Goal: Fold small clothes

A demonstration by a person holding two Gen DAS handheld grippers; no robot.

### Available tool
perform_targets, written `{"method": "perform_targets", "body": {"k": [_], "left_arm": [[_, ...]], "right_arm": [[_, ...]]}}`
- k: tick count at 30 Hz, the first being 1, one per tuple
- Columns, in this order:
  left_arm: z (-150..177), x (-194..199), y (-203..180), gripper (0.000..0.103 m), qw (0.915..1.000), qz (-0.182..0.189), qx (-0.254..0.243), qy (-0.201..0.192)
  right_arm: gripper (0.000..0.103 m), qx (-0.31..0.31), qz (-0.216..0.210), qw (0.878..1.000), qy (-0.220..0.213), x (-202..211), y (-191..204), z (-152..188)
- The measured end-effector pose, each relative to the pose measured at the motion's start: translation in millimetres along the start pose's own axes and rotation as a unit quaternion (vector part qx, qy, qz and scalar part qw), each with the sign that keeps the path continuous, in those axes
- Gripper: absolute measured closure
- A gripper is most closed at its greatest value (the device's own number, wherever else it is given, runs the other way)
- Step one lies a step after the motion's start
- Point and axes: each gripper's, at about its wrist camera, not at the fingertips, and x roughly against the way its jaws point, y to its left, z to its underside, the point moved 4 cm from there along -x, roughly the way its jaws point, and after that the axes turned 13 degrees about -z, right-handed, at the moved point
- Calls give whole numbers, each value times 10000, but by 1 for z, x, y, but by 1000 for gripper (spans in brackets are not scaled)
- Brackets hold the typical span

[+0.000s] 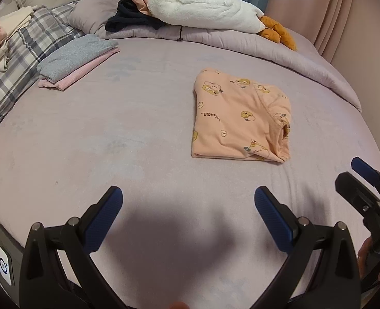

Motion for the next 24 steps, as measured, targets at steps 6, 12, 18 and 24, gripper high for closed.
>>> {"method": "perform_targets", "body": {"k": [6,12,18,24], "left_arm": [[2,9,-6,0,9999,-60,-125,-83],[3,14,-13,0,9997,-48,-206,-121],[5,19,-17,0,9996,-19,-248,-158],[7,22,-19,0,9995,-4,-265,-147]], "right_arm": [[1,-164,-25,9998,-123,9,-4,-3],[1,-178,-33,9997,-136,13,-5,-1],[1,-152,-55,9997,-158,16,-3,-2],[1,-149,-62,9997,-166,18,-2,-2]]}}
